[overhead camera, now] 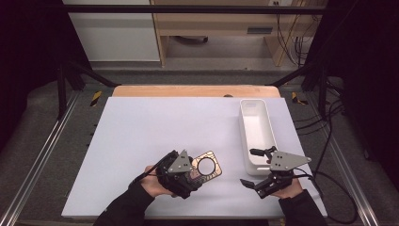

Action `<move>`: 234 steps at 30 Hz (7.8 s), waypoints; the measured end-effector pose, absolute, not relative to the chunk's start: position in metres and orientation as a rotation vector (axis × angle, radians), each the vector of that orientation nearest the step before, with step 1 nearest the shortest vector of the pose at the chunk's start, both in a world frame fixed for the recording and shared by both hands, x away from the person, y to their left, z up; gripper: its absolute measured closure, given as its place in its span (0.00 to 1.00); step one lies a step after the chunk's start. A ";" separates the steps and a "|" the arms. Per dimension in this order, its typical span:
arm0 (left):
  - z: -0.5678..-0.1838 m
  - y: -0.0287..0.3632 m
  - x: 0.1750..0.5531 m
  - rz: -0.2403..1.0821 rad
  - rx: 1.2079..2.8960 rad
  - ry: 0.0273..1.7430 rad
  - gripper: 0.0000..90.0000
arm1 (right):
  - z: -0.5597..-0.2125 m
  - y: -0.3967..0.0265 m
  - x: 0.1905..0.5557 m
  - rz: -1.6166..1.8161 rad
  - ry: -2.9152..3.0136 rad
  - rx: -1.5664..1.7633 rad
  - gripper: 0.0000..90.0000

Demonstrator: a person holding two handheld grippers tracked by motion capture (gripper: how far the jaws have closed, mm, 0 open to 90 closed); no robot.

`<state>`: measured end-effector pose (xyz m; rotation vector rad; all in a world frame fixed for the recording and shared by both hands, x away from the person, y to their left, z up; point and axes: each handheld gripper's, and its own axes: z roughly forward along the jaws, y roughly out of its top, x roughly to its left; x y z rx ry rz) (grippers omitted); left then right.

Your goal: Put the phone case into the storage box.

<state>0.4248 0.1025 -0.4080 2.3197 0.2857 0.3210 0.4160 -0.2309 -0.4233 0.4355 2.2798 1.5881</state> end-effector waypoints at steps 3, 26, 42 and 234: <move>-0.407 0.101 0.425 0.319 2.320 0.265 0.13 | -0.422 -0.228 0.416 1.590 2.290 0.417 0.00; -0.409 0.089 0.416 0.298 2.344 0.134 0.13 | -0.423 -0.213 0.412 1.576 2.383 0.245 0.00; -0.407 0.080 0.411 0.315 2.338 0.064 0.13 | -0.420 -0.203 0.413 1.549 2.435 0.172 0.00; -0.420 0.053 0.425 0.126 2.622 0.154 0.00 | -0.364 -0.135 0.428 0.942 2.881 -0.069 0.14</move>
